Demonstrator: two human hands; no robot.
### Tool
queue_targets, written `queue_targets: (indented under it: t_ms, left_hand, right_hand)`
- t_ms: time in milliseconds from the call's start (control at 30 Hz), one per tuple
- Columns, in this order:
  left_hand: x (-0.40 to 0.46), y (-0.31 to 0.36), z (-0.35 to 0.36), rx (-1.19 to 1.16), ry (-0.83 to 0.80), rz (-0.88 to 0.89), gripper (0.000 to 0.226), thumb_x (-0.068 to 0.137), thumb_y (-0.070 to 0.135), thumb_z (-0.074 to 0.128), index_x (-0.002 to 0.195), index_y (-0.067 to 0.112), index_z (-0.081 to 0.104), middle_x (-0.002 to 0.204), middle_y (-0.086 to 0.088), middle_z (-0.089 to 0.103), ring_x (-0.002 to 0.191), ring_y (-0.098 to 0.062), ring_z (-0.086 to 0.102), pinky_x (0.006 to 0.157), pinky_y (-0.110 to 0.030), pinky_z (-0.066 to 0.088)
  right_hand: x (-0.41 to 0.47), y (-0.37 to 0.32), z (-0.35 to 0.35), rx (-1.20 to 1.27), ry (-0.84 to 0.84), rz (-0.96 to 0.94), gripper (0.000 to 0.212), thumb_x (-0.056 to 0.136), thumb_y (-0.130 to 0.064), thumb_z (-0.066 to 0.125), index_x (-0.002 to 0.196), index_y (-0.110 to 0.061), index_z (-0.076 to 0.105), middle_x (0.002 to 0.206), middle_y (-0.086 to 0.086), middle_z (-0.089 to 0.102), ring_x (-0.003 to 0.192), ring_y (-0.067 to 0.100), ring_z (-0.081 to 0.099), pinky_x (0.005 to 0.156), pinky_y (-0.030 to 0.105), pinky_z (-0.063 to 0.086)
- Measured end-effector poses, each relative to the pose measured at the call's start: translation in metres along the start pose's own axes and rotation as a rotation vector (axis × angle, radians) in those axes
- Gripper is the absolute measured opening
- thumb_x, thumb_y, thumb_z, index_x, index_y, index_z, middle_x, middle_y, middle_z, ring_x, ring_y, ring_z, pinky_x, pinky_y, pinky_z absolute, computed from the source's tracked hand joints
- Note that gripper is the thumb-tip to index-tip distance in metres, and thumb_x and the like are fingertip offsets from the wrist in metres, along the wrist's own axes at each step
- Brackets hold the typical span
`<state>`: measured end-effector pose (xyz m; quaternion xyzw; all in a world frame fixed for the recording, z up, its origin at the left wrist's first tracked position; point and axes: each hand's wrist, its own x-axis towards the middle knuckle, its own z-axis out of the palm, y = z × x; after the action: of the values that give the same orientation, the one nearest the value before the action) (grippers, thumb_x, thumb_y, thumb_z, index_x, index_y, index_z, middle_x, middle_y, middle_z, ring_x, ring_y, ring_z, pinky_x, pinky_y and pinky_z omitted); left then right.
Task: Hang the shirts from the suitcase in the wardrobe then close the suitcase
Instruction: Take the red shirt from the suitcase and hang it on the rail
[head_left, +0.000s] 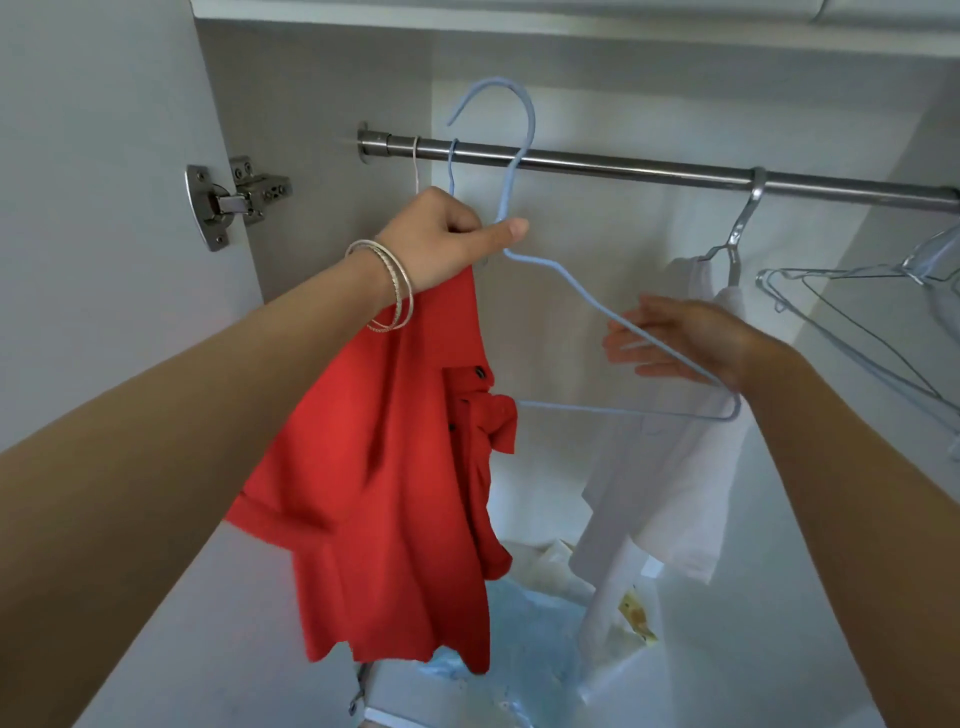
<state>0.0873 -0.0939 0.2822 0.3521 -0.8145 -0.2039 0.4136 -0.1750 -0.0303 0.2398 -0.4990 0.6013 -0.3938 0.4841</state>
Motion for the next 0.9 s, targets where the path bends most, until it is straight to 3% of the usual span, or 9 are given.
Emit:
queue_targets:
  t_ms: [67,200,333,400,500,633,733,800,900]
  left_hand:
    - [-0.001,0.004,-0.006,-0.004,0.008,-0.016,0.064,0.078,0.054,0.059,0.038,0.019,0.024,0.029,0.005,0.020,0.033,-0.011,0.017,0.066,-0.027,0.040]
    - [0.001,0.007,-0.007,0.067,0.046,-0.022,0.062,0.083,0.041,0.060,0.040,0.013,0.028,0.028,0.004,0.020,0.033,-0.012,0.019,0.042,-0.019,0.021]
    - [0.004,0.009,-0.013,-0.017,0.182,-0.033,0.050,0.079,0.034,0.057,0.054,-0.010,0.054,0.026,0.006,0.029,0.033,-0.009,0.025,0.040,-0.017,0.024]
    - [0.005,0.010,-0.016,-0.079,0.235,-0.039,0.049,0.074,0.032,0.053,0.052,-0.011,0.053,0.028,0.006,0.036,0.034,-0.008,0.030,0.044,-0.016,0.029]
    - [0.007,0.010,-0.014,-0.114,0.238,-0.041,0.040,0.078,0.024,0.052,0.042,0.008,0.051,0.025,0.008,0.042,0.031,-0.006,0.037,0.045,-0.009,0.032]
    - [0.008,0.010,-0.005,-0.150,0.218,-0.044,0.032,0.070,0.027,0.049,0.041,0.013,0.054,0.028,0.006,0.045,0.042,-0.014,0.040,0.051,-0.021,0.037]
    - [0.008,0.008,-0.004,-0.163,0.205,-0.052,0.030,0.068,0.026,0.047,0.043,0.013,0.055,0.028,0.007,0.047,0.044,-0.016,0.040,0.051,-0.024,0.037]
    - [0.006,0.006,-0.007,-0.176,0.204,-0.047,0.030,0.070,0.025,0.046,0.043,0.014,0.054,0.029,0.008,0.049,0.041,-0.013,0.040,0.050,-0.023,0.038]
    - [0.004,0.002,-0.013,-0.169,0.223,-0.058,0.030,0.071,0.023,0.045,0.042,0.014,0.052,0.029,0.009,0.049,0.038,-0.008,0.040,0.049,-0.020,0.038]
  right_hand:
    - [0.001,0.018,-0.003,0.144,-0.042,0.042,0.036,0.100,-0.033,0.032,0.098,-0.016,0.064,0.081,-0.004,0.076,0.078,0.011,0.073,0.072,0.028,0.054]
    - [0.001,0.041,0.004,0.379,-0.042,0.037,0.021,0.086,-0.025,0.053,0.087,-0.017,0.073,0.081,-0.002,0.076,0.073,0.008,0.073,0.060,0.022,0.058]
    - [-0.003,0.070,0.004,0.463,-0.029,0.015,0.019,0.068,-0.021,0.060,0.070,-0.019,0.079,0.080,-0.001,0.076,0.075,0.010,0.073,0.063,0.024,0.059]
    - [-0.003,0.077,0.013,0.346,-0.076,0.023,0.023,0.082,-0.011,0.055,0.082,-0.018,0.077,0.084,-0.003,0.076,0.081,0.012,0.072,0.068,0.026,0.058]
    - [-0.003,0.068,0.048,0.087,-0.258,-0.040,0.036,0.090,0.005,0.045,0.103,-0.020,0.066,0.099,-0.009,0.074,0.087,0.009,0.071,0.078,0.026,0.051]
    - [0.000,0.048,0.100,-0.090,-0.504,-0.104,0.051,0.086,0.010,0.051,0.114,-0.032,0.059,0.113,-0.019,0.064,0.078,0.000,0.061,0.069,0.018,0.041]
    - [0.007,0.049,0.119,-0.270,-0.468,-0.136,0.055,0.078,-0.006,0.063,0.120,-0.040,0.055,0.096,-0.030,0.062,0.072,-0.004,0.053,0.066,0.017,0.036]
    - [0.010,0.050,0.124,-0.243,-0.395,-0.201,0.048,0.069,-0.013,0.069,0.109,-0.037,0.061,0.083,-0.026,0.062,0.077,0.004,0.056,0.065,0.020,0.041]
    - [0.013,0.048,0.123,-0.260,-0.330,-0.326,0.030,0.075,-0.004,0.074,0.093,-0.026,0.066,0.104,-0.011,0.059,0.095,0.019,0.059,0.090,0.034,0.049]
